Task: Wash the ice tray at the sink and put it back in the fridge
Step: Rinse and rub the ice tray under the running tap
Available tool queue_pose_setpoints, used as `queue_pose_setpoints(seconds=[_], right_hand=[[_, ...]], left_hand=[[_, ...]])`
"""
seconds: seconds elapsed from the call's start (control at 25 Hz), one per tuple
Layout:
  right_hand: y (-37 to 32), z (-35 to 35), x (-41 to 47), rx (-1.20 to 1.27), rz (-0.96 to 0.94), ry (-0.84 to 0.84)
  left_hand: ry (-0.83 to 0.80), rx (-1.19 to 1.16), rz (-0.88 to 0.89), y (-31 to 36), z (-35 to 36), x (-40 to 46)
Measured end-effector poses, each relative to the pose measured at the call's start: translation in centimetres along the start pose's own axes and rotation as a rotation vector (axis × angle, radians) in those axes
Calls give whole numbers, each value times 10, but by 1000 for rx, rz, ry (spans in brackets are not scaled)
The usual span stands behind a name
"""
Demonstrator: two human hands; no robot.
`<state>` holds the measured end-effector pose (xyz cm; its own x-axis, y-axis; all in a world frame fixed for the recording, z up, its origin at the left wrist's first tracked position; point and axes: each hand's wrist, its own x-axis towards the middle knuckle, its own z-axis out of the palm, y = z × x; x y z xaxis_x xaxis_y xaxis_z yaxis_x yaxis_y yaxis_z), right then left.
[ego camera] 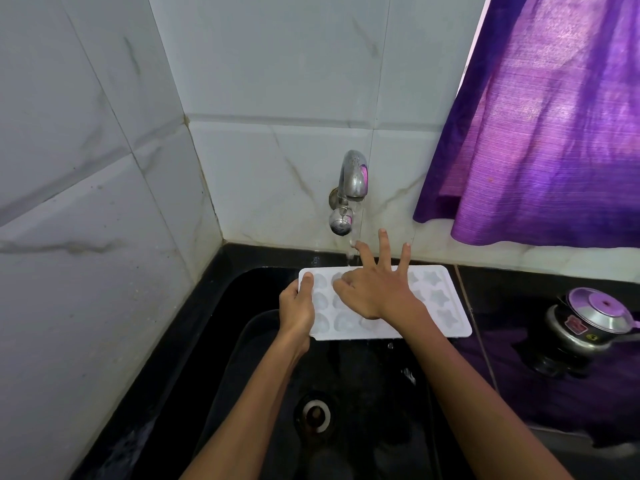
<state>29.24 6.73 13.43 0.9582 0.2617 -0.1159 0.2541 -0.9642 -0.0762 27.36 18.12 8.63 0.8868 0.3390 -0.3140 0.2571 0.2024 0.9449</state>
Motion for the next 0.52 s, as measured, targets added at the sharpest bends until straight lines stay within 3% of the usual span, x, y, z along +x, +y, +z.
queue_pose_setpoints(seconds=[0.28, 0.52], right_hand=[[0, 1, -6, 54, -16, -11], [14, 0, -26, 278, 50, 120]], left_hand=[[17, 2, 7, 3, 0, -3], [23, 1, -5, 2, -1, 0]])
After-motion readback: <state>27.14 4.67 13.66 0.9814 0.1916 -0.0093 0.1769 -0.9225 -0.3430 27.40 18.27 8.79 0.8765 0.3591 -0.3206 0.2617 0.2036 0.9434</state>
